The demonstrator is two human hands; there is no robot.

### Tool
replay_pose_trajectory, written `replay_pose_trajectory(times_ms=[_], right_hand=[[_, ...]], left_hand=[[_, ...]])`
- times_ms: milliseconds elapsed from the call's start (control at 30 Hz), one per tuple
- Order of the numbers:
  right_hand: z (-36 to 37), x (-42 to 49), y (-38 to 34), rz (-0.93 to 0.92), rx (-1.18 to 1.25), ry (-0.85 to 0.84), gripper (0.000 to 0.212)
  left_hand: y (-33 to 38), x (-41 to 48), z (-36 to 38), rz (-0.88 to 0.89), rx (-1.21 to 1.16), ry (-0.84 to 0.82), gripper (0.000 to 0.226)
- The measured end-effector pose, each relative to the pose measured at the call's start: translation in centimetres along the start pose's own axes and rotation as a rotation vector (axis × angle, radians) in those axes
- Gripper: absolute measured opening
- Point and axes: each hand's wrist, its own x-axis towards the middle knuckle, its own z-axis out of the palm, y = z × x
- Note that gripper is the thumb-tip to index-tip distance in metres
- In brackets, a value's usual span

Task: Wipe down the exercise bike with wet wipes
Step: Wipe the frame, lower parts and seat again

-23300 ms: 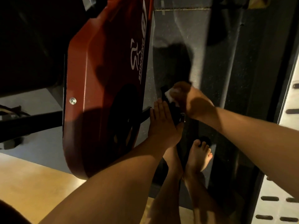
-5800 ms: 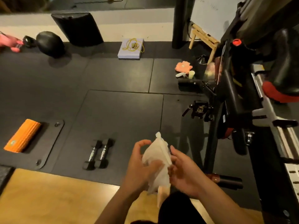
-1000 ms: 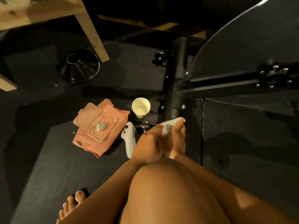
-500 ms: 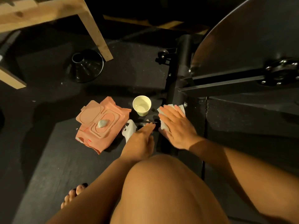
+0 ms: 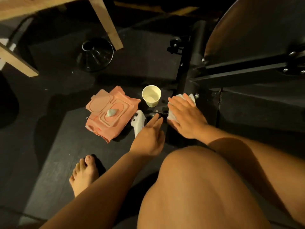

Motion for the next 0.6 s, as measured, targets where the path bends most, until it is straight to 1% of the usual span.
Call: replay_pose_trajectory(times_ms=[67,100,133,167,233,267,300,367,400,433,500,600], right_hand=[[2.3,-2.4,-2.5,0.035,0.182,0.011,0.067],[3.7,-3.6,-3.6,0.012,0.213,0.047,0.066],[4.3,-4.5,-4.4,-0.019,0.205,0.027,0.067],[5.2,-4.6,-4.1,-0.096,0.111,0.04,0.067],[4.1,-3.5,-3.0,-0.154,-0.01,0.008,0.063],[3.0,-2.8,-2.5,-0.173,-0.064,0.001,0.057],[2.4,-2.2,-2.2,-0.19,-0.094,0.028,0.05],[1.0,-1.5,-1.9,-0.188,-0.028,0.036,0.045],[0.6,-1.5,-1.7,-0.192,-0.012,0.017,0.042],[0.4,-1.4,-1.6,-0.215,-0.012,0.001,0.041],[-0.1,-1.1,-1.0,-0.251,-0.035,-0.023,0.049],[-1.2,-0.4,1.3,-0.119,-0.068,-0.053,0.061]], left_hand=[[-0.2,-0.2,0.1,0.02,-0.008,-0.036,0.063],[-0.5,-0.2,0.3,0.022,-0.016,-0.061,0.065],[-0.7,-0.2,0.4,0.021,-0.002,-0.074,0.066],[-0.8,-0.2,0.4,0.017,0.004,-0.074,0.069],[-0.7,-0.3,0.3,-0.023,-0.003,-0.07,0.075],[-0.5,-0.4,0.1,-0.039,-0.005,-0.067,0.07],[-0.2,-0.5,0.0,-0.046,-0.018,-0.055,0.063],[-0.2,-0.6,0.2,-0.034,-0.055,-0.052,0.05],[-0.1,-0.7,0.2,-0.036,-0.065,-0.048,0.046],[-0.3,-0.9,0.3,-0.048,-0.064,-0.038,0.046],[-0.6,-1.1,0.4,-0.078,-0.061,-0.036,0.046],[-1.2,-1.4,0.6,-0.127,-0.052,-0.043,0.048]])
